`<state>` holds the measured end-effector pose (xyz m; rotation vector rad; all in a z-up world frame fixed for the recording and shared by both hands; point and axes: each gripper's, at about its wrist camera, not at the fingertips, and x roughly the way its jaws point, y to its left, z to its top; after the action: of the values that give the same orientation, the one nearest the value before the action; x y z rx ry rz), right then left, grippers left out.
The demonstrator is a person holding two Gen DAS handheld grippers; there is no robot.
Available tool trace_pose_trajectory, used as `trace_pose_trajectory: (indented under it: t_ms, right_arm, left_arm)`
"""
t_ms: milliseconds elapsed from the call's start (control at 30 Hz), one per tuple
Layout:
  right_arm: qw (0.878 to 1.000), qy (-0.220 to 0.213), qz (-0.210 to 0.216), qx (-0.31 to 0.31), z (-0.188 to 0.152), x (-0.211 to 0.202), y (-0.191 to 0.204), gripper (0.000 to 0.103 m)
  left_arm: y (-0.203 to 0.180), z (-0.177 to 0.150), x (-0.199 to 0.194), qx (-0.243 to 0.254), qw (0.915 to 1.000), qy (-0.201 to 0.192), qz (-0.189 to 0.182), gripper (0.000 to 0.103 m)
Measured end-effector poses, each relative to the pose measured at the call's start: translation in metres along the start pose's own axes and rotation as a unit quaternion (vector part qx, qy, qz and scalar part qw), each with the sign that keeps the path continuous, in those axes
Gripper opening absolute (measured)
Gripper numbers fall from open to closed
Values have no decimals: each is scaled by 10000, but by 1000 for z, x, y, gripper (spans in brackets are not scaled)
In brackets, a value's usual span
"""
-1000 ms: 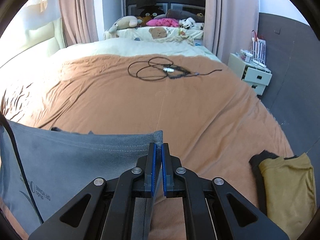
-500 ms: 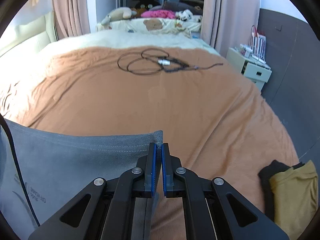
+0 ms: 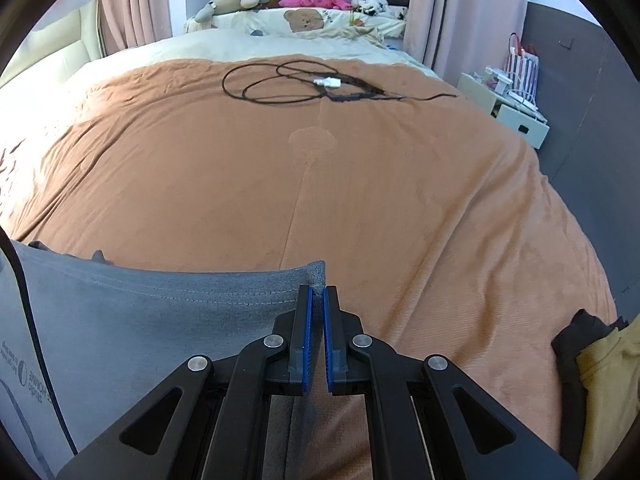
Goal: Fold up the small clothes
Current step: 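Pull the pinched folded edge taut with both tools, then open both tools and release the folded shirt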
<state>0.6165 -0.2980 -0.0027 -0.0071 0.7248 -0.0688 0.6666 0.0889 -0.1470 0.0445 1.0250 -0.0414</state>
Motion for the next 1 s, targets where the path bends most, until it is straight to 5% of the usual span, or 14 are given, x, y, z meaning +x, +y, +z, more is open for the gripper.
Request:
trace_pose_trajectory:
  t_ms: [333,667,733,833,900,967,1000]
  right_arm:
    - [9995,-303,-31,74,0,-26,1,2]
    - [9998,184,-10,84,-7,33,0,2]
    - [9988,466,4,115,-10,48,2,2]
    - [9979,616,92,187,-8,52,-4,6]
    - [9978,619,80,218,-7,47,-8,18]
    - [9977,577,149,323,-6,36,-15,37]
    - [9977,550,176,351,-7,29,-17,38]
  left_arm:
    - [0,17,-36,36,9994,-335,25,6]
    - [-7,17,28,29,9996,177,227,6]
    - [-4,15,40,-70,9989,385,246,12]
    - [-6,12,37,-67,9988,382,307,24]
    - [-5,11,28,-46,9988,354,348,36]
    - [-2,8,16,-104,9991,293,300,37]
    - [-1,7,11,-117,9992,279,263,37]
